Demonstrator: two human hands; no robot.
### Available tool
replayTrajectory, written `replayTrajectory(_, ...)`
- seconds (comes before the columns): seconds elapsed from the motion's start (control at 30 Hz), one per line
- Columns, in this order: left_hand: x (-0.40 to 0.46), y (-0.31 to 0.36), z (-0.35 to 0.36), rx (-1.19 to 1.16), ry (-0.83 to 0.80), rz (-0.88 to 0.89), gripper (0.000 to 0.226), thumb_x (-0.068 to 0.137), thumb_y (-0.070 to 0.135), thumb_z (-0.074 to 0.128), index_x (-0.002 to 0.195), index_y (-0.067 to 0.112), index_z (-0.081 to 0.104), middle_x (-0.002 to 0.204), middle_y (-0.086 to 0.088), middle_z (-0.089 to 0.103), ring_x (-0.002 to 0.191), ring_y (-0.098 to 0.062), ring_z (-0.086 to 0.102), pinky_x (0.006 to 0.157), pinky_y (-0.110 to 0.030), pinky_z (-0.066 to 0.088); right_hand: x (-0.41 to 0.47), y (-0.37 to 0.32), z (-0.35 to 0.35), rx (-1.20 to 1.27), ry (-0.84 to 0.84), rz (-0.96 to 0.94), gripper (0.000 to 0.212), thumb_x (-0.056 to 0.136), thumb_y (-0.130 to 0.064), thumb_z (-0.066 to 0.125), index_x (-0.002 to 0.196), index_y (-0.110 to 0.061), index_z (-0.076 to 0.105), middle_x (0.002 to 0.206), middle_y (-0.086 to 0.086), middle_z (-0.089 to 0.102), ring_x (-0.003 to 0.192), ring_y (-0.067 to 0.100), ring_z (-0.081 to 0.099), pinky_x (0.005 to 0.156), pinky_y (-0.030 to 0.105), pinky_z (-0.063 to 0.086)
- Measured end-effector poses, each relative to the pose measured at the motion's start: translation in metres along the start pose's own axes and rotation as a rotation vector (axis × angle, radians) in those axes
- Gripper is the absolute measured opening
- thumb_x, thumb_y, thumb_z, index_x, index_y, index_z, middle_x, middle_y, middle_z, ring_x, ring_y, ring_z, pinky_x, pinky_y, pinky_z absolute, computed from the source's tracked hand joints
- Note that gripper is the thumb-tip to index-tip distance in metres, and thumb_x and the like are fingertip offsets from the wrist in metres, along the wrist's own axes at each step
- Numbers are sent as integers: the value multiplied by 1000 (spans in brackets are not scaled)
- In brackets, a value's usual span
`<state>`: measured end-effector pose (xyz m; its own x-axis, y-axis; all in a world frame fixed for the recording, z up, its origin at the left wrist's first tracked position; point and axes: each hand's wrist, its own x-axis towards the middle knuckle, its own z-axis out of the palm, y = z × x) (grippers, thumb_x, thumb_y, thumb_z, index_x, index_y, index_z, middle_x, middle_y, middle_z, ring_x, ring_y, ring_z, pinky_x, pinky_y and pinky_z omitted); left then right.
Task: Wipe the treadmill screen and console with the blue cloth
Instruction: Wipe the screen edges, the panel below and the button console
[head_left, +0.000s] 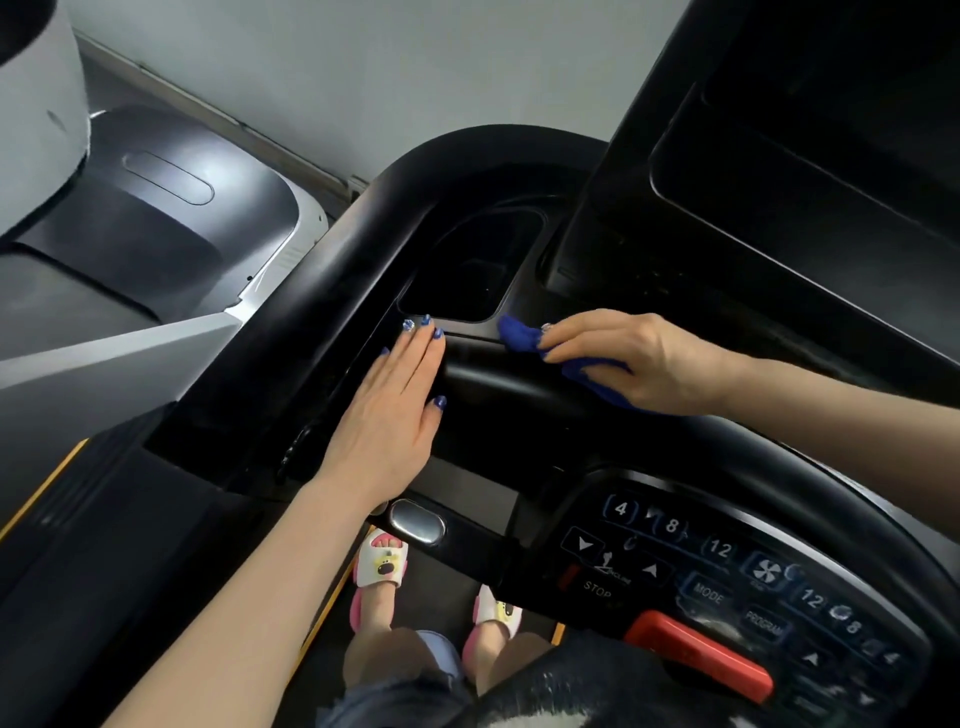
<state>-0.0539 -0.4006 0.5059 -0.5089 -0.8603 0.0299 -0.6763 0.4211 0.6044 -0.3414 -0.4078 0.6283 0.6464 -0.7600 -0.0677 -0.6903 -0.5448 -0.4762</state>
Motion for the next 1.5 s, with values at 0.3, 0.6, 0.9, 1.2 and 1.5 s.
replayTrajectory(0.3, 0, -2, 0, -20, 38, 7, 65, 100, 18, 43, 159, 15, 16, 167, 2, 7, 152, -4, -5, 124, -27, 1, 34, -3, 5, -221, -421, -300, 32, 90, -20, 66, 122, -18, 67, 137, -3, 59, 139, 18, 41, 120, 48, 18)
replayTrajectory(0.6, -2, 0, -4, -27, 36, 12, 61, 102, 20, 36, 159, 16, 13, 166, 4, 4, 152, -4, -4, 122, -22, -3, 65, -34, 39, -482, -853, -371, 35, 94, -6, 53, 124, -20, 66, 139, -7, 55, 145, 13, 29, 112, 34, -22)
replayTrajectory(0.9, -1, -1, -2, -37, 39, 14, 66, 100, 11, 47, 159, 15, 16, 167, 5, 6, 152, -4, -4, 123, -25, -1, 12, -6, -21, -22, -330, -45, 27, 85, -8, 57, 105, -7, 75, 118, 4, 69, 125, 20, 54, 121, 33, 16)
replayTrajectory(1.2, 20, 46, -5, -47, 64, 109, 57, 100, 26, 34, 155, 11, 29, 165, 1, 18, 153, -8, 5, 124, -33, 6, -69, -1, 0, 0, 356, 373, 39, 86, -10, 63, 125, -13, 63, 136, 3, 55, 126, 16, 52, 105, 31, 43)
replayTrajectory(1.5, 56, 84, 9, 9, -78, 236, 62, 99, 41, 17, 157, 19, 21, 165, 10, 10, 152, -2, -2, 125, -32, 2, -97, -3, 9, -148, 484, 421, 21, 88, -9, 65, 108, -9, 72, 112, 6, 62, 99, 22, 58, 87, 29, 47)
